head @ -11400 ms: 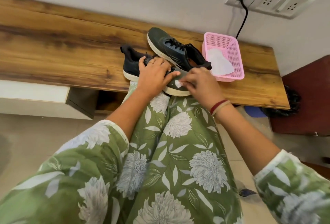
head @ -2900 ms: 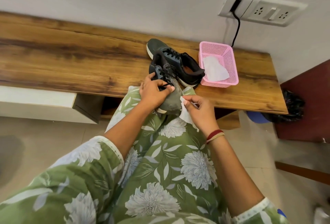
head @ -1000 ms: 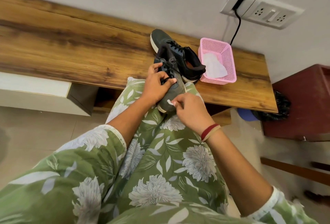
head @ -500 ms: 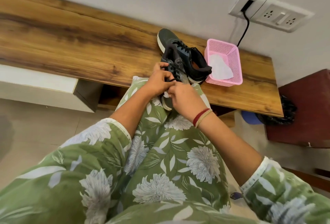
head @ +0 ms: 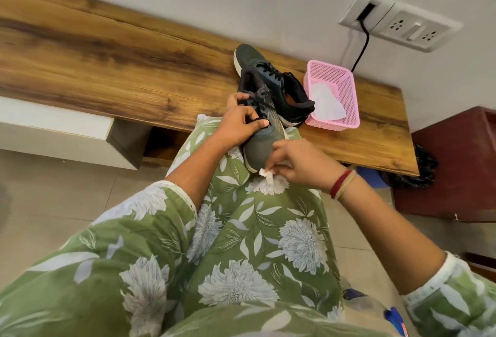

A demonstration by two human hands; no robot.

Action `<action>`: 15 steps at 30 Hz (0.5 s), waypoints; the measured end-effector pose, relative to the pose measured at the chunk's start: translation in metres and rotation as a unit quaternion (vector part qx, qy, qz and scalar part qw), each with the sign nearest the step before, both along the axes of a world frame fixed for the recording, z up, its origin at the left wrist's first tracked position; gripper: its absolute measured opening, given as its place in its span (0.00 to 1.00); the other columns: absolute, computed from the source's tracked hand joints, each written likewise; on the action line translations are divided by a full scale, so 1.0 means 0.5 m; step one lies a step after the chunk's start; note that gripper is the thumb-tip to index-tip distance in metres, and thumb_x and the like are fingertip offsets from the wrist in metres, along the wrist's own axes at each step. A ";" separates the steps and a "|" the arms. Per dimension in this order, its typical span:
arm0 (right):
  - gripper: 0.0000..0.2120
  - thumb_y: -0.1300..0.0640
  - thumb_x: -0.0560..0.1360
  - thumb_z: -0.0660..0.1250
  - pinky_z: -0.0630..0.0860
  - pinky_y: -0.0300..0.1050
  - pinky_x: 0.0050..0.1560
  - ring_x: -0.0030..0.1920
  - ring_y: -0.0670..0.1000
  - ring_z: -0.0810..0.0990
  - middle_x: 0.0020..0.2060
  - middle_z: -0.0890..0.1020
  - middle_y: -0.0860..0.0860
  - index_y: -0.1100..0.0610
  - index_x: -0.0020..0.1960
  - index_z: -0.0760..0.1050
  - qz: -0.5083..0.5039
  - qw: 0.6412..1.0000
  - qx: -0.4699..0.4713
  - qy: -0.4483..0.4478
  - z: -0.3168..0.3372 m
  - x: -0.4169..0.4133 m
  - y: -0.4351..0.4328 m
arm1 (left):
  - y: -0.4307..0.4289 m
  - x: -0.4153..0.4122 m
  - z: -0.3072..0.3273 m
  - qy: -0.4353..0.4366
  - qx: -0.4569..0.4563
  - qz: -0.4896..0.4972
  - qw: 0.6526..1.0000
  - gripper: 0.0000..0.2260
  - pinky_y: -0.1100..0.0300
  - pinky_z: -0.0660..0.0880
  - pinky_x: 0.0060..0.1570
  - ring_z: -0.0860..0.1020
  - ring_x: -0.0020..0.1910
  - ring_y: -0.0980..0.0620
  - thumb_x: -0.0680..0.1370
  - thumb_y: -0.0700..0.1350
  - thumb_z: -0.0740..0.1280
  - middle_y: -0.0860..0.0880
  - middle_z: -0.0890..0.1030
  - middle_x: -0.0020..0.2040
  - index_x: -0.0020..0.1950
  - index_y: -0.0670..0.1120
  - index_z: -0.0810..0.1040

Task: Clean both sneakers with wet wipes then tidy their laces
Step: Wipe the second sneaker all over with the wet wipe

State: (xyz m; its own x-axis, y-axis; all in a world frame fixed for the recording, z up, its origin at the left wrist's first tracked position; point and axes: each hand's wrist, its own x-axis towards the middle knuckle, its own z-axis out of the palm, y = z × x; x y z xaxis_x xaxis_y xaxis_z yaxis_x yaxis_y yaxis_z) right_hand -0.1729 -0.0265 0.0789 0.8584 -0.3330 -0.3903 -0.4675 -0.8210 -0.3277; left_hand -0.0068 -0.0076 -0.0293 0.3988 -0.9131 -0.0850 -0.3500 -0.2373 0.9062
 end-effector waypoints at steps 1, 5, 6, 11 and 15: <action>0.07 0.62 0.74 0.68 0.67 0.34 0.45 0.44 0.46 0.76 0.42 0.77 0.47 0.55 0.49 0.82 -0.048 0.997 0.041 -0.032 0.005 0.004 -0.010 | 0.000 0.001 -0.001 -0.002 -0.001 -0.002 1.000 0.10 0.71 0.58 0.60 0.65 0.63 0.55 0.72 0.45 0.74 0.43 0.62 0.68 0.38 0.42 0.76; 0.05 0.60 0.74 0.68 0.70 0.40 0.50 0.46 0.48 0.76 0.46 0.79 0.50 0.54 0.48 0.82 -0.214 0.963 0.000 -0.164 -0.033 0.060 -0.025 | -0.003 0.001 -0.004 0.012 -0.014 -0.002 1.000 0.06 0.68 0.58 0.62 0.64 0.69 0.50 0.72 0.41 0.74 0.43 0.61 0.70 0.38 0.44 0.78; 0.07 0.59 0.75 0.67 0.71 0.42 0.51 0.49 0.50 0.77 0.49 0.79 0.51 0.54 0.49 0.82 -0.188 0.972 -0.037 -0.135 -0.048 0.074 -0.016 | -0.004 0.002 -0.005 0.021 -0.017 0.006 1.000 0.06 0.68 0.57 0.64 0.63 0.70 0.49 0.71 0.40 0.74 0.43 0.59 0.71 0.37 0.44 0.79; 0.10 0.59 0.77 0.61 0.70 0.48 0.51 0.52 0.56 0.74 0.49 0.77 0.54 0.57 0.52 0.80 -0.066 0.990 -0.098 -0.071 -0.083 0.049 0.015 | -0.006 0.000 -0.006 0.014 -0.011 0.017 1.000 0.11 0.74 0.53 0.62 0.60 0.71 0.54 0.66 0.45 0.79 0.43 0.57 0.75 0.39 0.40 0.82; 0.08 0.63 0.74 0.65 0.65 0.40 0.44 0.46 0.55 0.75 0.40 0.75 0.52 0.59 0.50 0.82 0.006 0.994 -0.074 -0.080 -0.065 -0.004 -0.004 | 0.000 -0.004 0.000 -0.008 -0.004 0.002 1.000 0.10 0.71 0.56 0.61 0.61 0.67 0.58 0.69 0.46 0.76 0.42 0.58 0.73 0.37 0.42 0.78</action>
